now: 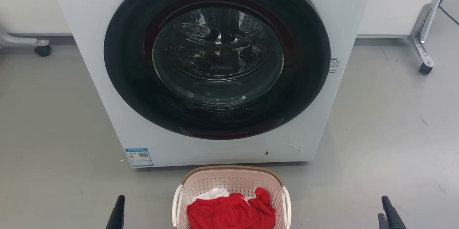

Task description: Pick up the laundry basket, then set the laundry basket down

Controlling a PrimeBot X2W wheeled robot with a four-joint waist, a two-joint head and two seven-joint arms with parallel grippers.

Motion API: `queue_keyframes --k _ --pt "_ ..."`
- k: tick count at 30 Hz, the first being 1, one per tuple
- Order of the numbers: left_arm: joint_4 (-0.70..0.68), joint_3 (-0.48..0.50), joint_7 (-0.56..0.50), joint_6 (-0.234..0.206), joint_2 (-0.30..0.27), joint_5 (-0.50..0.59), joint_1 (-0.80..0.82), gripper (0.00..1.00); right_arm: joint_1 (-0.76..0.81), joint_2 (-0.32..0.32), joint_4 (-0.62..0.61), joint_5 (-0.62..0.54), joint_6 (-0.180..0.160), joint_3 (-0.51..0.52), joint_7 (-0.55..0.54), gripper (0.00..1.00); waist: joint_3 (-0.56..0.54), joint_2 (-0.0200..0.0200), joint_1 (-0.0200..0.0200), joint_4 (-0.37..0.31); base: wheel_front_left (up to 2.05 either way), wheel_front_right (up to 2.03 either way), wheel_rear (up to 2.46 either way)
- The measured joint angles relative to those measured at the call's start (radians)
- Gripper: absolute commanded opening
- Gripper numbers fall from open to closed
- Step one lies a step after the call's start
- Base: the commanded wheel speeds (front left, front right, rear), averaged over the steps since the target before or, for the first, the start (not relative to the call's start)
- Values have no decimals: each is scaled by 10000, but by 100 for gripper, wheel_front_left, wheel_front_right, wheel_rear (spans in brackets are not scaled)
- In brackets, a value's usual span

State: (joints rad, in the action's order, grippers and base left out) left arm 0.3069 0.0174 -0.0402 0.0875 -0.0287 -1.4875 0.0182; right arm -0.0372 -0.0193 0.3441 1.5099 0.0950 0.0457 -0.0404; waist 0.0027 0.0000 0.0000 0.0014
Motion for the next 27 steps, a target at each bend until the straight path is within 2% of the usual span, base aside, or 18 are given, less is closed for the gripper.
queue_keyframes --k 10,27 --pt "-205 -454 345 -276 -25 1499 43 100 -169 -21 -115 -1507 -336 -671 343 100 23 0 0 3 0 0 0" --pt "-543 -1618 1005 -750 -353 4882 202 100 -409 -307 -169 -4769 -825 -2036 980 100 120 0 0 3 0 0 0"
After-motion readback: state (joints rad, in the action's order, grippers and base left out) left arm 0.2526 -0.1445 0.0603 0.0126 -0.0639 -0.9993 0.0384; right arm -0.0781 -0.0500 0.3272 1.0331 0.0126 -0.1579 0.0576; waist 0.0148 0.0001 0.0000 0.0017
